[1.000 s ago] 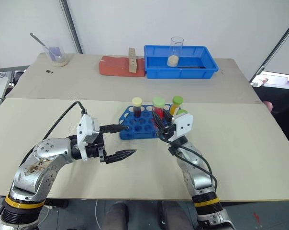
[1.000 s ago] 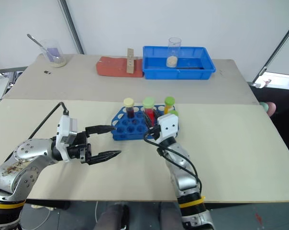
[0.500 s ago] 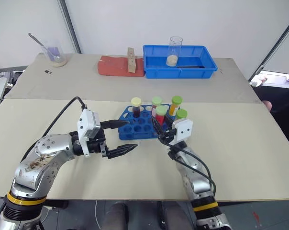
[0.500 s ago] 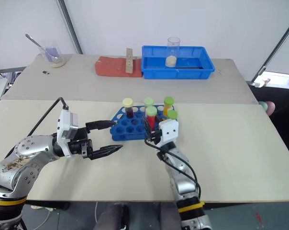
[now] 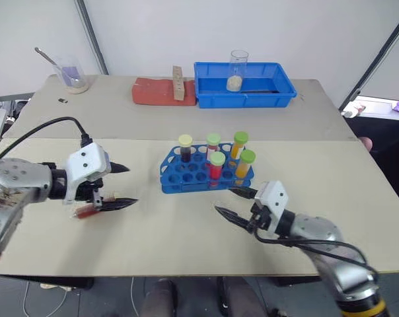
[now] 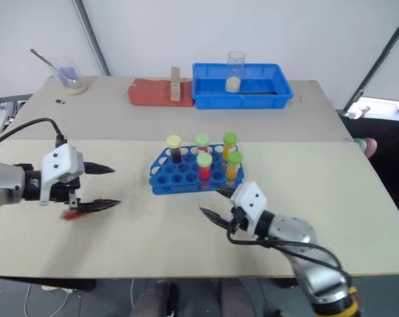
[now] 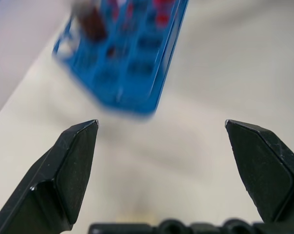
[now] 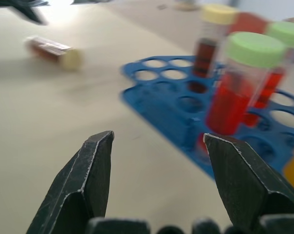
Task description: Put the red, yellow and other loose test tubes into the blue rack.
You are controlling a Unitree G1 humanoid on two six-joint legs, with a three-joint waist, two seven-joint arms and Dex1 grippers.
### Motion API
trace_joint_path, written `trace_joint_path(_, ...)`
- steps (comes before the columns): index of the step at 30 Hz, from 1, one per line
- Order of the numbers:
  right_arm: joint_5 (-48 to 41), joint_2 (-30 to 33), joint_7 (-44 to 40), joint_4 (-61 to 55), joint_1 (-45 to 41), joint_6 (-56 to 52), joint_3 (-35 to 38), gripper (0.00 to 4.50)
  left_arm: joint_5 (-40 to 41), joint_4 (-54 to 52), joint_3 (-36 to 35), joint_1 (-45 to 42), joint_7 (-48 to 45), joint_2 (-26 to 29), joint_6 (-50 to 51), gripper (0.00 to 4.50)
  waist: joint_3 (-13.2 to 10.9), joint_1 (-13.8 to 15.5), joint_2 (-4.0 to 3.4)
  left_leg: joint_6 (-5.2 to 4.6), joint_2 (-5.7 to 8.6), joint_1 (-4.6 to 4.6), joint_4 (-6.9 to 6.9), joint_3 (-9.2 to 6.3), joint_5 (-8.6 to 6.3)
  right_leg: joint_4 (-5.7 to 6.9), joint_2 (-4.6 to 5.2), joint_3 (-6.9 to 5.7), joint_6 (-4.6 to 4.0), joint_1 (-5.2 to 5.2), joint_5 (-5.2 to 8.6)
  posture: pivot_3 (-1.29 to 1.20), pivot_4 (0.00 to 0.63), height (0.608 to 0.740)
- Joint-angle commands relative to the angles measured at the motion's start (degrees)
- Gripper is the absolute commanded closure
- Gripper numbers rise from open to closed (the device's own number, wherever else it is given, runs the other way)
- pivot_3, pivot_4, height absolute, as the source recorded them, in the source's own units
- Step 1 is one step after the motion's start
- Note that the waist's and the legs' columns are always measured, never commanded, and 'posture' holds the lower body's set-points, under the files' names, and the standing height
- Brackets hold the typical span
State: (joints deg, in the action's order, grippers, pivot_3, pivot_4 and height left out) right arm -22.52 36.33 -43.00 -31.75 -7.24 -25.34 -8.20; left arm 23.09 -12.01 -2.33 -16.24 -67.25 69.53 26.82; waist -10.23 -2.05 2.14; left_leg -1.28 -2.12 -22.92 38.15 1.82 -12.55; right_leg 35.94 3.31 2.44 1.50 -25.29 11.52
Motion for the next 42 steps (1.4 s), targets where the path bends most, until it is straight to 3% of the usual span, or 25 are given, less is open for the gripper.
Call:
trace_joint_path(1,-5.3,3.8,-6.1,-3.5,-4.4,-4.5,1.2,1.20,-6.2,4.8,4.4,-3.3,-3.9,2.3,-2.6,0.00,0.0,0.1,0.01,0.00,-0.03,0.00,-0.03,0.00,0.00,-0.02,-0.01,-0.02,0.00,-0.01,0.00,0.00,0.150,0.740)
trace_joint_path(11,-13.5,5.6,-11.3,-5.0,-9.7,-10.2,1.0,1.20,-18.4,15.4,15.9,-13.6,-8.7,-1.1,-4.2,0.00,0.0,1.4,0.09,-0.02,0.07,-0.96,-0.05,0.01,0.01,0.02,-0.05,-0.01,0.32,-0.84,-0.22,0.00,0.150,0.740)
trace_joint_path(22,-14.8,6.5,-11.7,-5.8,-10.6,-12.6,0.7,1.20,-27.0,23.0,21.0,-19.2,-11.3,-6.8,-8.7,0.00,0.0,1.4,0.11,-0.03,0.06,-0.95,0.17,0.00,0.01,0.20,-0.06,-0.02,0.47,-0.82,-0.18,0.00,0.150,0.740)
trace_joint_path(25,-14.8,6.6,-11.3,-5.6,-10.6,-13.0,1.0,1.16,-27.9,23.7,21.7,-21.0,-12.9,-8.0,-8.9,0.89,0.0,1.4,0.12,-0.03,0.05,-0.96,0.37,0.00,0.01,0.23,-0.06,-0.01,0.48,-0.77,-0.21,0.00,0.150,0.740)
trace_joint_path(30,-15.1,7.2,-10.9,-6.3,-9.4,-13.8,1.5,1.16,-31.5,26.1,23.6,-22.6,-15.5,-7.7,-13.6,3.40,0.0,1.3,0.12,-0.03,0.05,-1.14,0.69,-0.01,0.01,0.23,-0.05,0.01,0.68,-0.79,-0.40,0.00,0.150,0.740)
trace_joint_path(37,-16.3,7.7,-9.6,-7.0,-8.9,-14.8,3.3,1.16,-31.8,27.9,22.4,-25.4,-16.6,-10.1,-15.9,3.58,0.0,1.4,0.12,-0.04,0.05,-1.15,0.77,-0.01,0.01,0.27,-0.06,0.02,0.70,-0.79,-0.47,0.00,0.150,0.740)
trace_joint_path(42,-17.0,9.5,-9.3,-9.0,-6.1,-14.7,6.8,1.16,-20.3,27.4,13.3,-32.0,-15.9,-17.0,-6.3,3.58,0.0,2.2,0.19,-0.04,0.07,-1.34,0.94,-0.07,0.01,0.22,-0.05,0.00,0.79,-0.81,-0.54,0.00,0.150,0.740)
